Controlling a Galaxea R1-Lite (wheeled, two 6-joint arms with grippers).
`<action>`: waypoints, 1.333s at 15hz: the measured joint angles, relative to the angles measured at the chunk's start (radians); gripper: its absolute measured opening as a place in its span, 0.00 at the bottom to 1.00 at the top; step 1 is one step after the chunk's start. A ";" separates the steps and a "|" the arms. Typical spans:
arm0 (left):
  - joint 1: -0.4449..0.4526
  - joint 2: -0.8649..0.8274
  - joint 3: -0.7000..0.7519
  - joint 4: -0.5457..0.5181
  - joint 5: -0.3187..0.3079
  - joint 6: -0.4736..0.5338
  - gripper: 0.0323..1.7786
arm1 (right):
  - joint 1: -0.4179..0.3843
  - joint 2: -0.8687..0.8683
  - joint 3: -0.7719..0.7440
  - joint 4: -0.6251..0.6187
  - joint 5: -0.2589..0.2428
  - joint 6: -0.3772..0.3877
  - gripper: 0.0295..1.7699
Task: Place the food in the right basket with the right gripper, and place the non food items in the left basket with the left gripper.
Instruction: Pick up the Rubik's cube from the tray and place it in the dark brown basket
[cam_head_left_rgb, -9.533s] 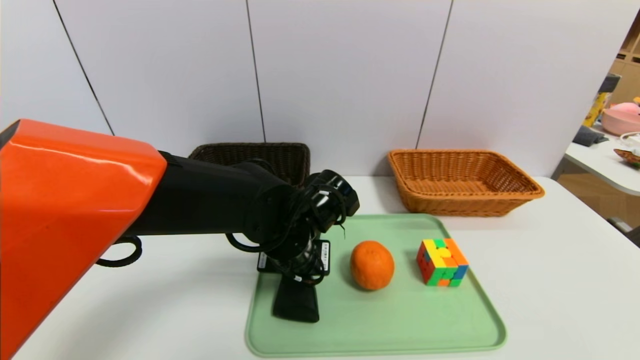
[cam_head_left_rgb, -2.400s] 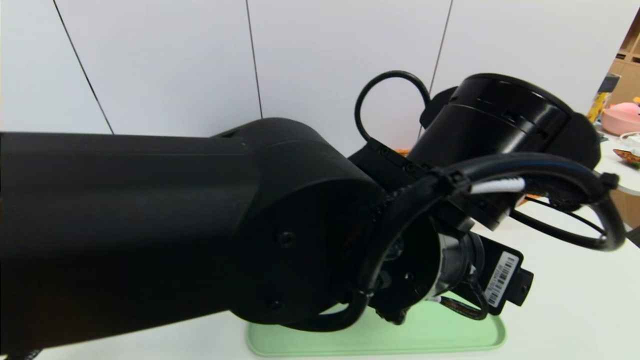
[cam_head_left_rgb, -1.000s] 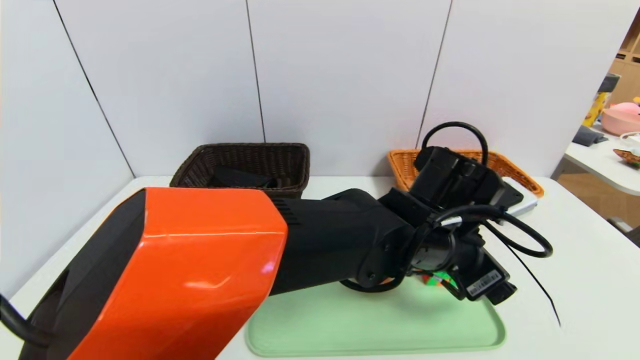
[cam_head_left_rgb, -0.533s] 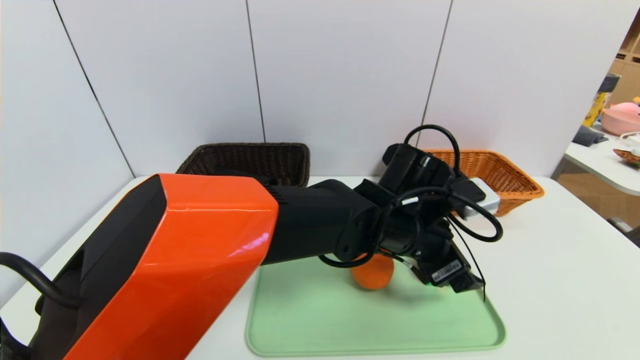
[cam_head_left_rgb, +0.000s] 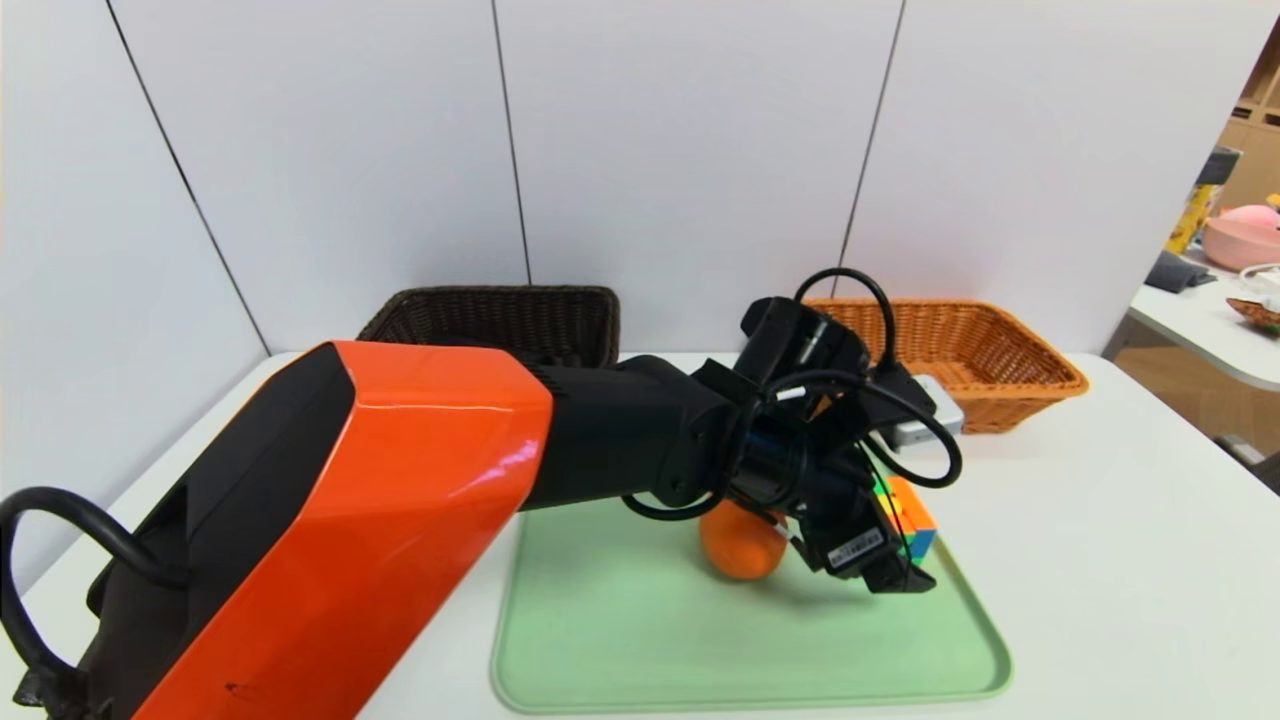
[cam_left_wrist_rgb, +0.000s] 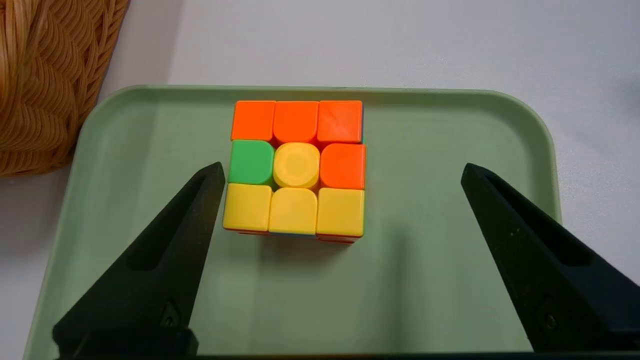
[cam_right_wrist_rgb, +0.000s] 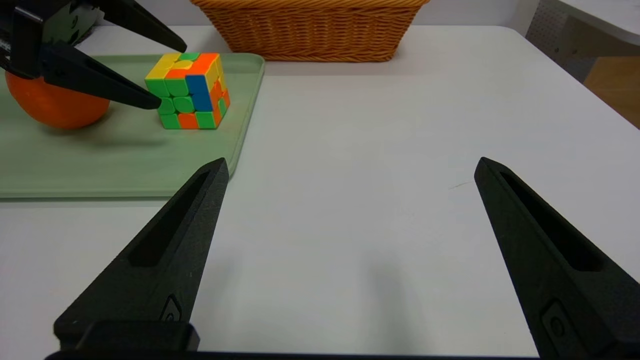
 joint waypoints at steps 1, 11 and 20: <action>0.004 0.005 -0.003 0.000 0.001 0.002 0.95 | 0.000 0.000 0.000 0.000 0.000 0.000 0.96; 0.012 0.061 -0.051 -0.006 0.001 -0.005 0.95 | 0.000 0.000 0.000 0.000 0.000 0.000 0.96; 0.011 0.081 -0.056 -0.008 0.001 0.004 0.95 | 0.000 0.000 0.000 0.000 0.000 0.000 0.96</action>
